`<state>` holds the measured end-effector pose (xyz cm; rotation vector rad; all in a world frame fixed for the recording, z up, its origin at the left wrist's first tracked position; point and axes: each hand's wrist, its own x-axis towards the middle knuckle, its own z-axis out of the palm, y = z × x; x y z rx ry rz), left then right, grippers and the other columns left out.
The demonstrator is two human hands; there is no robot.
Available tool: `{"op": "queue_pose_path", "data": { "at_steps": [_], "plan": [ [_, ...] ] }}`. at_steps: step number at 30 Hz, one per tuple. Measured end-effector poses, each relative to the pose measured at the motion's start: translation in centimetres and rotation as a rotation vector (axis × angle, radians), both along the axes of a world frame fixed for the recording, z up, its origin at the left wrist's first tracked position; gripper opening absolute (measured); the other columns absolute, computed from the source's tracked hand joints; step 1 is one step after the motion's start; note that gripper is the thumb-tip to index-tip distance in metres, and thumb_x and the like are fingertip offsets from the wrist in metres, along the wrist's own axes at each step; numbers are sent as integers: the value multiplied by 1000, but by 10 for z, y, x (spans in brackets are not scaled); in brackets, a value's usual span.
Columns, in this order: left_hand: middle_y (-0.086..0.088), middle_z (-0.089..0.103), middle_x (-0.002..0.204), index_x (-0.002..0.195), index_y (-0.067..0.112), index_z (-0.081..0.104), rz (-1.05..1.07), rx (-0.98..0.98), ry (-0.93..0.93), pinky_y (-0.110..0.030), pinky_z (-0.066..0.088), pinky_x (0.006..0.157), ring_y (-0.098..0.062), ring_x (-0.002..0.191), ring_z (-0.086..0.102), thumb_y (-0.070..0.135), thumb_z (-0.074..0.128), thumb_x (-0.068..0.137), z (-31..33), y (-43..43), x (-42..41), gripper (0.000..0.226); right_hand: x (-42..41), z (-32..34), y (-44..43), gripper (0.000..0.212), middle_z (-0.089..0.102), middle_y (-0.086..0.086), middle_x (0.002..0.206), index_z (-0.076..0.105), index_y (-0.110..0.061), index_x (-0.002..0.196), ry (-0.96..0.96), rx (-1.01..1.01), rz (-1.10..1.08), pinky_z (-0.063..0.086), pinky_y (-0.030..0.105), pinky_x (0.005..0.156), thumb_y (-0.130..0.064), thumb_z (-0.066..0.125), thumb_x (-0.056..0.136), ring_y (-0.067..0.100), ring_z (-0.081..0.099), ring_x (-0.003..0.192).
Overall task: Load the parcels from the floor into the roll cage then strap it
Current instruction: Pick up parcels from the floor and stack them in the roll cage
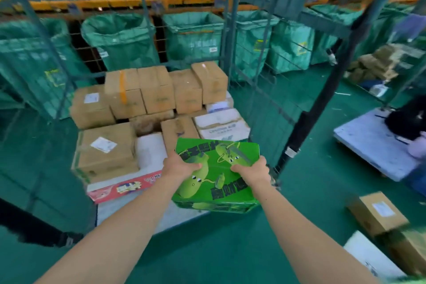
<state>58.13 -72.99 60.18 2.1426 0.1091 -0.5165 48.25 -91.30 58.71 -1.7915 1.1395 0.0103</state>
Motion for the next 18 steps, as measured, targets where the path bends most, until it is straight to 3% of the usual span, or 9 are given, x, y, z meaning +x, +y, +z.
{"op": "queue_pose_path", "data": {
  "at_steps": [4,8,11,15,18],
  "plan": [
    [-13,50,137,148,21,22,118,-53,1,-47,47,101,-33,119,55,32,93,55,-6,32,63,117,87,-8,19,123,46,15,143,25,-14,147,-50,17,117,45,55,104,-49,84,45,37,48,129],
    [-14,45,145,155,24,1,228,-78,3,-47,40,109,-34,132,45,25,93,61,-11,68,105,132,152,0,45,116,40,19,147,20,-10,150,-41,-20,251,40,55,110,-37,89,60,39,42,134],
    [-14,40,148,155,28,-2,293,-93,39,-49,35,112,-36,135,41,24,93,61,-20,87,129,134,197,-1,58,115,43,16,146,22,-11,150,-8,-60,357,42,53,108,-35,89,60,38,44,132],
    [-13,41,147,153,15,8,452,-145,122,-45,33,113,-32,134,42,14,91,64,-42,103,166,122,273,-14,73,114,56,8,136,37,-20,143,31,-125,489,45,53,103,-43,84,42,34,51,126],
    [-15,37,151,153,12,3,548,-141,174,-42,29,114,-33,137,38,17,90,66,-57,105,196,123,324,-13,83,113,52,7,143,33,-24,147,69,-189,620,37,56,109,-40,87,49,35,45,132]
  ]
}}
